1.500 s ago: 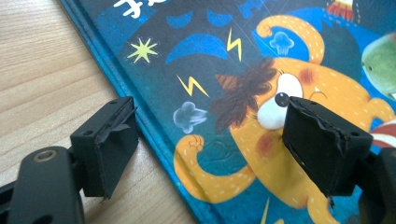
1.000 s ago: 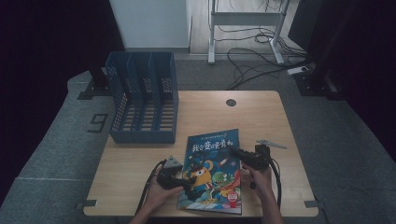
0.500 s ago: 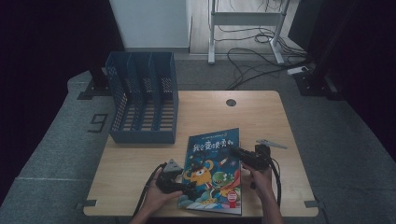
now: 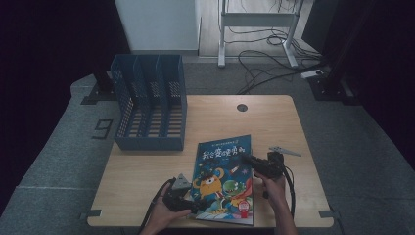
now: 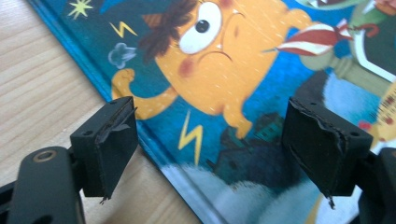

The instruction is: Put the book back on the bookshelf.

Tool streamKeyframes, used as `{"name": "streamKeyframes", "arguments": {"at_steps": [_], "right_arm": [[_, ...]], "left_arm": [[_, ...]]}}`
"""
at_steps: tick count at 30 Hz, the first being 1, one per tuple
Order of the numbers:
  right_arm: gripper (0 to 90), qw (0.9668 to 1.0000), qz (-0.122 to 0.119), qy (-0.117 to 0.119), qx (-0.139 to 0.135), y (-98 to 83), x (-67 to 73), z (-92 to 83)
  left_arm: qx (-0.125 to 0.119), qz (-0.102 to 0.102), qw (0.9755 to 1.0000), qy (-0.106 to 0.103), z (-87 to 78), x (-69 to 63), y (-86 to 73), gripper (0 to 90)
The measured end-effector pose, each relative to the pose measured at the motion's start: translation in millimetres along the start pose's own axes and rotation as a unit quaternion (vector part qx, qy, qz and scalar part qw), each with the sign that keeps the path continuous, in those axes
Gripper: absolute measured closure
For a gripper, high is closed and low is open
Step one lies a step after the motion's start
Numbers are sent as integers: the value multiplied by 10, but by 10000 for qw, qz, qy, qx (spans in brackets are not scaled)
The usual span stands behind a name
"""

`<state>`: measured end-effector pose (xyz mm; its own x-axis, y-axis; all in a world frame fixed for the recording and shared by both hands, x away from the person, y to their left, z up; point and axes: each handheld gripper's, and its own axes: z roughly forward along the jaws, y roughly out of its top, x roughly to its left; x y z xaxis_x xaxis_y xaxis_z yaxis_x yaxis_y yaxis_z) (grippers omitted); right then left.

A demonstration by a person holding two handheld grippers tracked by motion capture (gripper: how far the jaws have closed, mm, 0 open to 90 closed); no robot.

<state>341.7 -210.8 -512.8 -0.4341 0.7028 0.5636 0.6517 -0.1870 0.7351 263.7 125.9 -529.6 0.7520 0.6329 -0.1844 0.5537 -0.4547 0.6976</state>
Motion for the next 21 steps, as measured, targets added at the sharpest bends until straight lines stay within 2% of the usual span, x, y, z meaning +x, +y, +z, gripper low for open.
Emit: {"name": "streamKeyframes", "arguments": {"at_steps": [2,6,11,21], "right_arm": [[699,10000,24,8,-5,1,-13,-4],[700,10000,65,-6,-20,4,-42,-19],[701,9999,94,-55,-59,12,-61,-51],[703,9998,140,-126,-111,27,-114,-111]], "left_arm": [[46,121,9999,-34,-6,-61,4,180],[99,194,9997,-139,-1,-132,2,176],[128,193,9994,-245,0,-146,-30,165],[217,221,9991,-283,14,-181,-56,147]]}}
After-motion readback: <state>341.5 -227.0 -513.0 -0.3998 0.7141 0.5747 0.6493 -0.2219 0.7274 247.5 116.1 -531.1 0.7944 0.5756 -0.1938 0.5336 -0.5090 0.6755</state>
